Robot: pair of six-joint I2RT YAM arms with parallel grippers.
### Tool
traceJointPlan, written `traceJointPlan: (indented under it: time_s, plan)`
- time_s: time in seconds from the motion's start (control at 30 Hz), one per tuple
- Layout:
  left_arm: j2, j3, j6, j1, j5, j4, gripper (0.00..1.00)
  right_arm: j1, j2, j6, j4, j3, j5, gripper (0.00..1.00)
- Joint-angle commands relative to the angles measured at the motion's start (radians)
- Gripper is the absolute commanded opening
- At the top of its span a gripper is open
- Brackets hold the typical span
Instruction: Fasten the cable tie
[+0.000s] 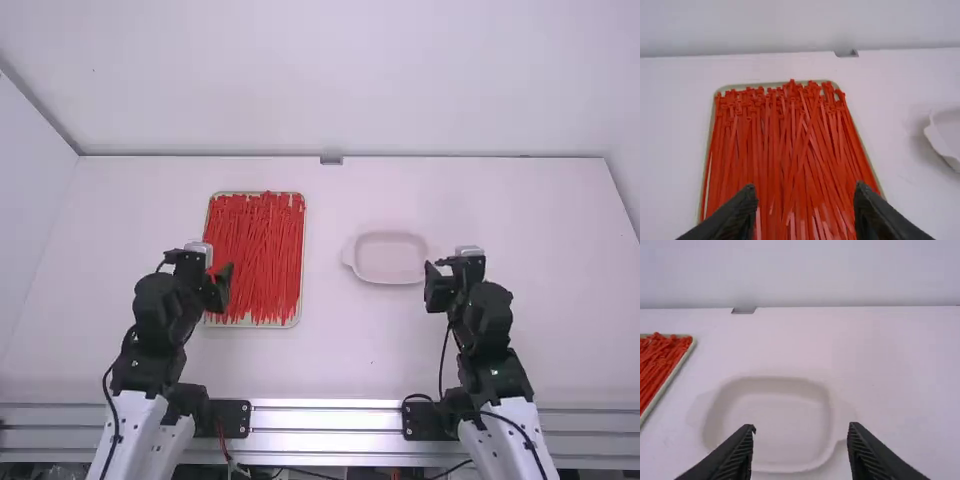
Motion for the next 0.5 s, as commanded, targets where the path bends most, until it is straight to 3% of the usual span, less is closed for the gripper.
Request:
traceJointPlan:
  time_s: [0.0, 0.47]
  plan:
    - [0.053, 0.073, -0.013, -0.011, 0.012, -0.027, 0.57, 0.021, 0.054, 0.016, -0.005, 0.068, 0.000, 0.57]
    - [0.347, 0.295, -0.066, -0.020, -0.015, -0.133, 0.82, 0.077, 0.332, 0.049, -0.028, 0.248, 0.001, 0.82]
